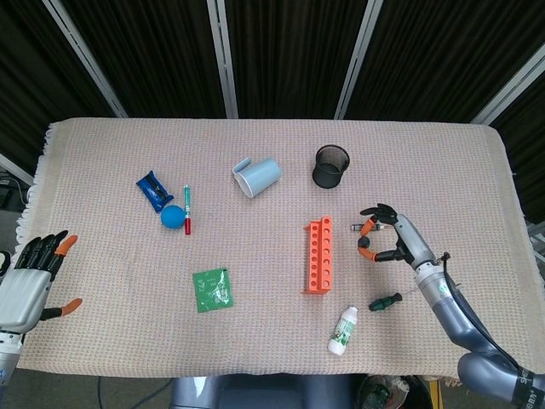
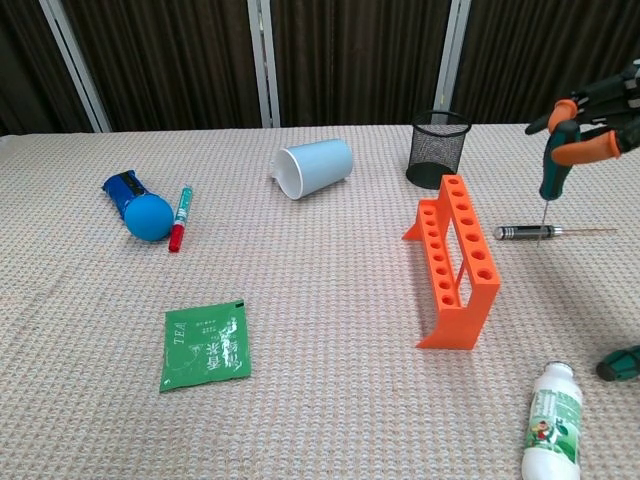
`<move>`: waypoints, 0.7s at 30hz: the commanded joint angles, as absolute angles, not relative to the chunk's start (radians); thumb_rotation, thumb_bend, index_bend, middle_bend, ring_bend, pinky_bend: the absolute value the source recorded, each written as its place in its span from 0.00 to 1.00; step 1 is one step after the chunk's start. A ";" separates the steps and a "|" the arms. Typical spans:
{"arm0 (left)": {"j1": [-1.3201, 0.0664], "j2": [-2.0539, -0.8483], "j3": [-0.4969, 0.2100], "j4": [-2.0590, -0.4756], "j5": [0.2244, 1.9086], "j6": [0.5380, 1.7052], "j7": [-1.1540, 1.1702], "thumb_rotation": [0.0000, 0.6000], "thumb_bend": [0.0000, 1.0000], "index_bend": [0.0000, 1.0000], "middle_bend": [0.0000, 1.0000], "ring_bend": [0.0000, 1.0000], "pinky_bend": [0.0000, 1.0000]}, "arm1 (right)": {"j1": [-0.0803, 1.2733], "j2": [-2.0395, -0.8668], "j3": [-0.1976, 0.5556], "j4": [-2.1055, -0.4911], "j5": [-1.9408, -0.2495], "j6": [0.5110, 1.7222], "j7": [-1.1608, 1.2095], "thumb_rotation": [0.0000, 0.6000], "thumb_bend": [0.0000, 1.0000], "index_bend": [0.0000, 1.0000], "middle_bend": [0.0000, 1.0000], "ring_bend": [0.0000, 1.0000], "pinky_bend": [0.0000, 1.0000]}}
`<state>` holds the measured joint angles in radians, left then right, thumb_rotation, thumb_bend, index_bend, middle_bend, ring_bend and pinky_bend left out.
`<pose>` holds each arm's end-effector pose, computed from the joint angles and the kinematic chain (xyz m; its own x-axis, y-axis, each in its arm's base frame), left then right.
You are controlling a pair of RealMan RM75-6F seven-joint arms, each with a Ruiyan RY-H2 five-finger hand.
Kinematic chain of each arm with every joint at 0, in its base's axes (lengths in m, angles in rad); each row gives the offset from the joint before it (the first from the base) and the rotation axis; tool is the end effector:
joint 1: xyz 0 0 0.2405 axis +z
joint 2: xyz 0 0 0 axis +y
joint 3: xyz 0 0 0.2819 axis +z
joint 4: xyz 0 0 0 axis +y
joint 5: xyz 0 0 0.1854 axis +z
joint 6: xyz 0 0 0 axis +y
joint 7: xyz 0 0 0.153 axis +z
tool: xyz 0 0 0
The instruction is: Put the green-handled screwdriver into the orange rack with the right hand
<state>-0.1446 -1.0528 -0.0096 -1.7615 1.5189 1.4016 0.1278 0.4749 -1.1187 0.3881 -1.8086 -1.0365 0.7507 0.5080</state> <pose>-0.2942 0.1971 0.1839 0.4466 0.1007 0.8891 0.8936 -0.1004 -0.4375 -0.2158 -0.3327 0.1352 -0.4431 -0.3704 0.8164 -0.8948 0.1272 -0.4279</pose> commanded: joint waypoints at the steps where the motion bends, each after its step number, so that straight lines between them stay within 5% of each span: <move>1: -0.147 -1.054 -0.008 -1.761 1.520 1.398 0.129 1.00 0.04 0.05 0.00 0.00 0.00 | 0.418 -1.036 0.471 -1.838 -1.170 0.643 0.763 1.00 0.32 0.60 0.22 0.00 0.00; 11: -0.148 -1.071 -0.026 -1.759 1.489 1.405 0.163 1.00 0.04 0.05 0.00 0.00 0.00 | 0.406 -0.970 0.508 -1.865 -1.364 0.582 1.101 1.00 0.32 0.60 0.22 0.00 0.00; 21: -0.152 -1.067 -0.035 -1.751 1.480 1.404 0.151 1.00 0.04 0.05 0.00 0.00 0.00 | 0.456 -0.968 0.460 -1.866 -1.462 0.599 1.188 1.00 0.32 0.60 0.22 0.00 0.00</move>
